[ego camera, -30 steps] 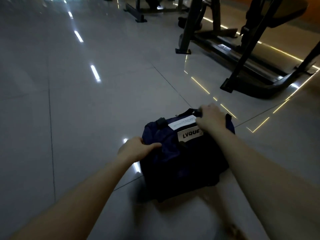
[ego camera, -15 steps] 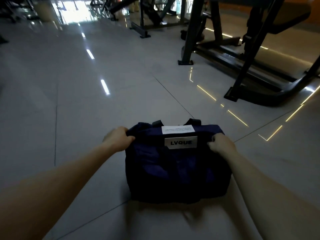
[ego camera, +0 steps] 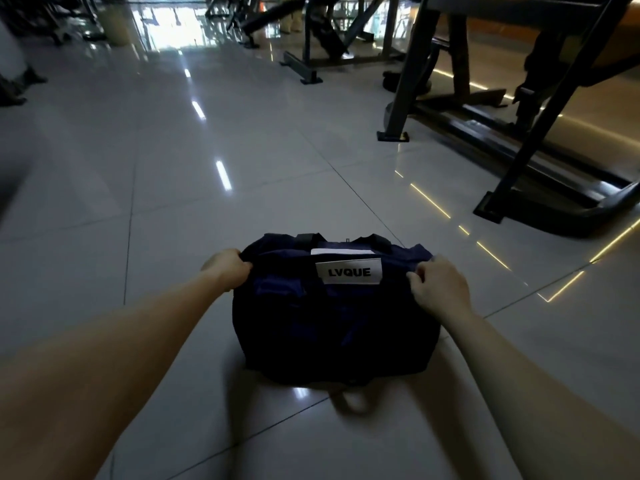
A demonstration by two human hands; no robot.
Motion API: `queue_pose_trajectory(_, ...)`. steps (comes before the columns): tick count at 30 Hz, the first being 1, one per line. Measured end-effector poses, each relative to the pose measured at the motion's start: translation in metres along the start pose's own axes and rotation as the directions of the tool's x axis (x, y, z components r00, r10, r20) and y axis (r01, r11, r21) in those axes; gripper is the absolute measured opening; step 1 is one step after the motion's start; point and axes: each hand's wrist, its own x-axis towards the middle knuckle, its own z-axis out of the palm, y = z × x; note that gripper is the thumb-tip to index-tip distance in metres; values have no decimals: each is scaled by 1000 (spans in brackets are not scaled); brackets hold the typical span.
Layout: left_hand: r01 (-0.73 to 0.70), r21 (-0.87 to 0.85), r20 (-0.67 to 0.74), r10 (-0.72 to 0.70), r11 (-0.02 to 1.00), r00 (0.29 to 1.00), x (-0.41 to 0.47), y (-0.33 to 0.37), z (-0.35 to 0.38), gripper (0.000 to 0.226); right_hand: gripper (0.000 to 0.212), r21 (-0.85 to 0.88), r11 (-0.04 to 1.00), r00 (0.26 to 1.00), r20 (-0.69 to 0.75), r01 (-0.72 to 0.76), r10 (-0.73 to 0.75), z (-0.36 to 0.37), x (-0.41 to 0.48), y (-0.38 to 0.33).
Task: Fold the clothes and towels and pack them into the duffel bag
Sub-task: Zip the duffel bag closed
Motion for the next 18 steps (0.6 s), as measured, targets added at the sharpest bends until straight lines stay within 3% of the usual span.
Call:
queue_pose_trajectory(2,-20,-7,-38,19,1000,999,2,-5,3,31,29,128,987,995,2,-102,102,4,7,1)
queue_pose_trajectory(4,-60,3,-77,60,998,995,2,-12,8,34,46,248,943,973,116,-221,197,8,9,2)
queue_pose_trajectory(6,-85,33,-88,88,996,992,3,-17,13,30,53,200,943,938,277,-267,207,15,8,1)
queue_pose_trajectory(8,-88,55,-77,92,995,993,2,-20,15,26,34,109,959,912,354,-262,209,19,5,-1)
queue_pose_trajectory(11,-100,107,-22,103,989,994,-1,-22,10,23,13,91,949,887,393,-300,243,13,1,-1)
queue_pose_trajectory(14,-90,132,65,82,987,995,-11,-14,-2,34,18,60,934,857,422,-352,296,-9,-4,-6)
queue_pose_trajectory(18,-25,-35,31,26,999,999,-23,11,-18,55,24,129,907,853,413,-400,318,-40,0,-21)
